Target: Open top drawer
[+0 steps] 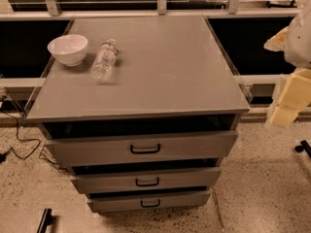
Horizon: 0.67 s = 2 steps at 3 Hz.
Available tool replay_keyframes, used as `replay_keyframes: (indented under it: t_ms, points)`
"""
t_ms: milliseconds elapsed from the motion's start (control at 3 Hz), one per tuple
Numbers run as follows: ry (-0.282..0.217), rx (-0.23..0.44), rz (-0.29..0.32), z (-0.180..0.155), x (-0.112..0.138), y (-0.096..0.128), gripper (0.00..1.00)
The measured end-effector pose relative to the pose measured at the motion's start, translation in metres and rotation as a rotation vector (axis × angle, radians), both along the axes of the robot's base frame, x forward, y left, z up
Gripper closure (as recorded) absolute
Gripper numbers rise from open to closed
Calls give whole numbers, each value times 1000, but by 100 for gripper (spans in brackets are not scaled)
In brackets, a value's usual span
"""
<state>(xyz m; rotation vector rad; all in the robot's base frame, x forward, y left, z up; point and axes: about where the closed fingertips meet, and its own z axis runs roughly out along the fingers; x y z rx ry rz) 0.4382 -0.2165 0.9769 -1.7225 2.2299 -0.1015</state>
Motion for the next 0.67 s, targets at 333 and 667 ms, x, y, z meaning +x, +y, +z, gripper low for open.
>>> replay_keyframes:
  t_ms: [333,667]
  points:
    - [-7,-8,-11,-1,0,-2,0]
    - [8,-11,-42,-12,-13,-11,0]
